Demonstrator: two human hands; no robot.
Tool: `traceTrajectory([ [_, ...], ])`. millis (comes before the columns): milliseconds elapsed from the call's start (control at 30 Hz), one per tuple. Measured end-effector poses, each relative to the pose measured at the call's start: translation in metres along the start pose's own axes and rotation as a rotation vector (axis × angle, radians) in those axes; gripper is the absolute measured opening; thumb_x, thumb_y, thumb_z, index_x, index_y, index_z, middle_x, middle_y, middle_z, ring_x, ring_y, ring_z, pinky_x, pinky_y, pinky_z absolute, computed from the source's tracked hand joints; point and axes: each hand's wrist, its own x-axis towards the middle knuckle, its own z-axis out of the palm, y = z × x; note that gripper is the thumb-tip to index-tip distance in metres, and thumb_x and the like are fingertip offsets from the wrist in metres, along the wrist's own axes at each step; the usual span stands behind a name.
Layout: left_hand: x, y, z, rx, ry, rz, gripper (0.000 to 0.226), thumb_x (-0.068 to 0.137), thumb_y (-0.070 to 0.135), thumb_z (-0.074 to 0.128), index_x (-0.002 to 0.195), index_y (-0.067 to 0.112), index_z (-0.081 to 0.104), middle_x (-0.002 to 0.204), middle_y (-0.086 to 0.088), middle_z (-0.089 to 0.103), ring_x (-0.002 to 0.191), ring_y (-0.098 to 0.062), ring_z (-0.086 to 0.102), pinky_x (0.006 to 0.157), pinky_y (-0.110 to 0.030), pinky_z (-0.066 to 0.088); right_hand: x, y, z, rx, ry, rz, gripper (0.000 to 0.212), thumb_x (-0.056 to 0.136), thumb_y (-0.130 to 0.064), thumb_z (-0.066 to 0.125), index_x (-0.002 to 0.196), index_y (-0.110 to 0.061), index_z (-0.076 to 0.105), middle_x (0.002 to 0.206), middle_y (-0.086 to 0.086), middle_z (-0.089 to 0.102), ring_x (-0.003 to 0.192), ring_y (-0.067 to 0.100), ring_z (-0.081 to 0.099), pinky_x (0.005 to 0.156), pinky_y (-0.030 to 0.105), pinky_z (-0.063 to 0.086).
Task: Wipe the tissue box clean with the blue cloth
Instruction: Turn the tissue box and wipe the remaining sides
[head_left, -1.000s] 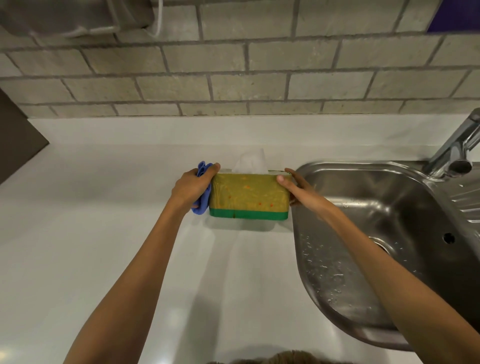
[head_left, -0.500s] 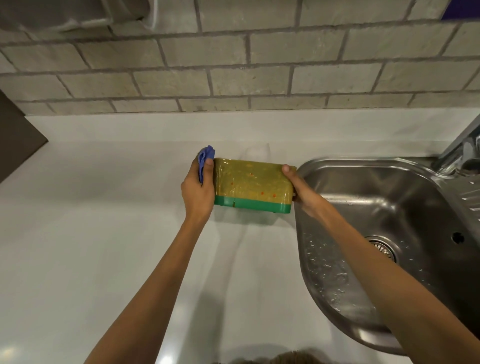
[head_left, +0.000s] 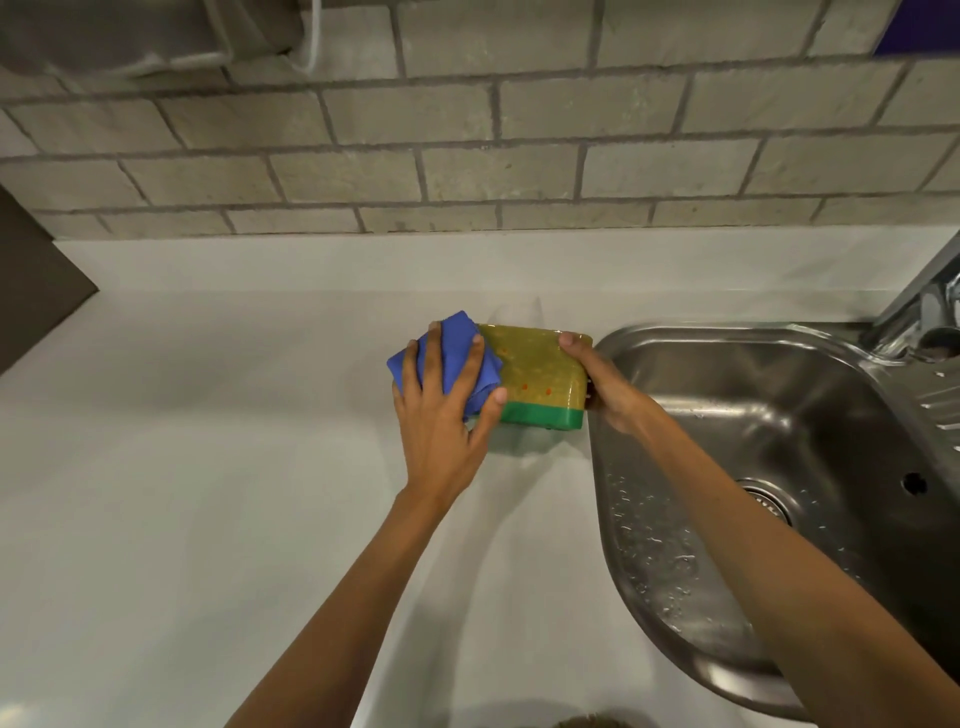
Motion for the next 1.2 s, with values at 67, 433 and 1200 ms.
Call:
traceTrajectory([
  [67, -0.006, -0.002, 0.001, 0.021, 0.018, 0.07, 0.052, 0.092, 0.047, 0.034, 0.129, 0.019, 0.056, 0.143, -0.018, 0.045, 0.133, -0.042, 0.036, 0.102, -0.054, 0.037, 0.002, 0.001, -0.001, 0.017, 0.01, 0.006, 0.048, 0.065, -0.063, 0.059, 0.099, -0.028, 0.058, 0.099, -0.003, 0.066, 0.092, 0.013, 0.063, 0.073, 0.028, 0.051],
  [433, 0.01, -0.001, 0.004, 0.033, 0.067, -0.059, 0.05, 0.09, 0.035, 0.046, 0.134, 0.013, 0.051, 0.143, -0.02, 0.046, 0.129, -0.043, 0.042, 0.102, -0.051, 0.039, -0.003, -0.001, -0.001, 0.026, -0.018, 0.006, 0.075, 0.035, -0.077, 0.069, 0.092, -0.029, 0.057, 0.1, 0.002, 0.065, 0.09, 0.014, 0.062, 0.075, 0.03, 0.052],
  [1200, -0.008, -0.007, 0.0, 0.046, 0.101, 0.083, 0.043, 0.088, 0.029, 0.049, 0.125, 0.012, 0.061, 0.132, -0.017, 0.058, 0.125, -0.039, 0.048, 0.101, -0.049, 0.044, 0.003, 0.001, -0.007, -0.013, -0.05, -0.002, 0.043, 0.068, -0.056, 0.061, 0.096, -0.024, 0.056, 0.097, 0.001, 0.063, 0.091, 0.016, 0.061, 0.072, 0.029, 0.051],
])
